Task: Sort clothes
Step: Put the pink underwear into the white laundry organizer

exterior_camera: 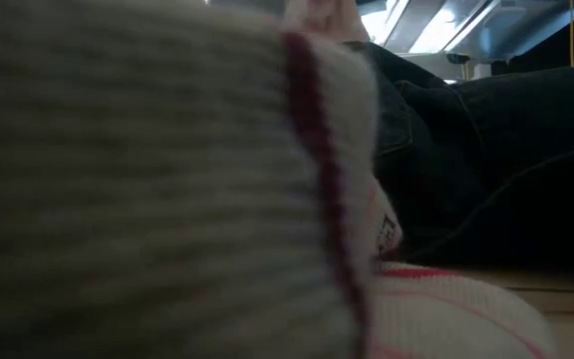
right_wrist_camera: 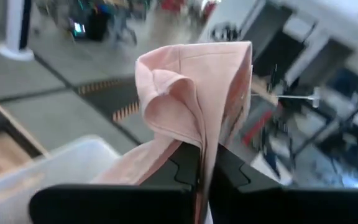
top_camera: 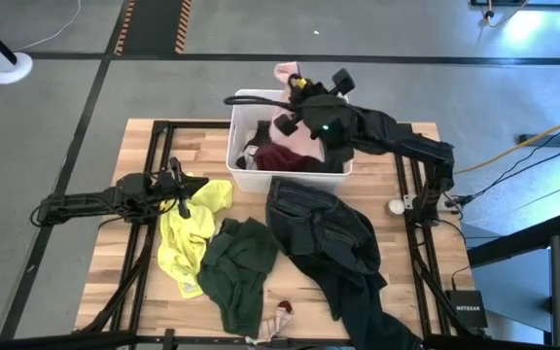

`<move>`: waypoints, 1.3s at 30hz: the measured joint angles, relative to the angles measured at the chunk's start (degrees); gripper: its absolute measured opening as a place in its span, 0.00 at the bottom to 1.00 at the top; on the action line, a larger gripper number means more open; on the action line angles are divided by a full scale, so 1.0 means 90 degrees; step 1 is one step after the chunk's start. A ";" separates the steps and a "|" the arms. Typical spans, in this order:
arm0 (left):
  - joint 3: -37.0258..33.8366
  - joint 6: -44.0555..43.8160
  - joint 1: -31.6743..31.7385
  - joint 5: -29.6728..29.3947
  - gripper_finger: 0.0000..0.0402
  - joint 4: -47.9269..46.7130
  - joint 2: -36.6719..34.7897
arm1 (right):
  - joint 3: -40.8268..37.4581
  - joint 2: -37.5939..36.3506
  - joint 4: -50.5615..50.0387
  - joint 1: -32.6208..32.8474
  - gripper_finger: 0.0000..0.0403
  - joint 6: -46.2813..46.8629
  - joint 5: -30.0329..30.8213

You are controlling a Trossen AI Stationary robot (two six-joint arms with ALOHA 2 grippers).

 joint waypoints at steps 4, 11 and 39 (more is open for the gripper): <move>-0.0001 0.0000 0.0001 0.0000 0.03 0.0000 0.0000 | -0.0481 0.0003 -0.1245 -0.0257 0.06 0.1342 -0.0326; 0.0000 0.0000 0.0002 0.0001 0.03 0.0000 -0.0001 | -0.1903 0.0029 -0.1366 -0.0475 0.09 0.2938 -0.1554; -0.0001 0.0219 0.0000 0.0000 0.03 0.0000 -0.0001 | -0.2589 0.0056 -0.1065 -0.0669 0.61 0.3600 -0.2327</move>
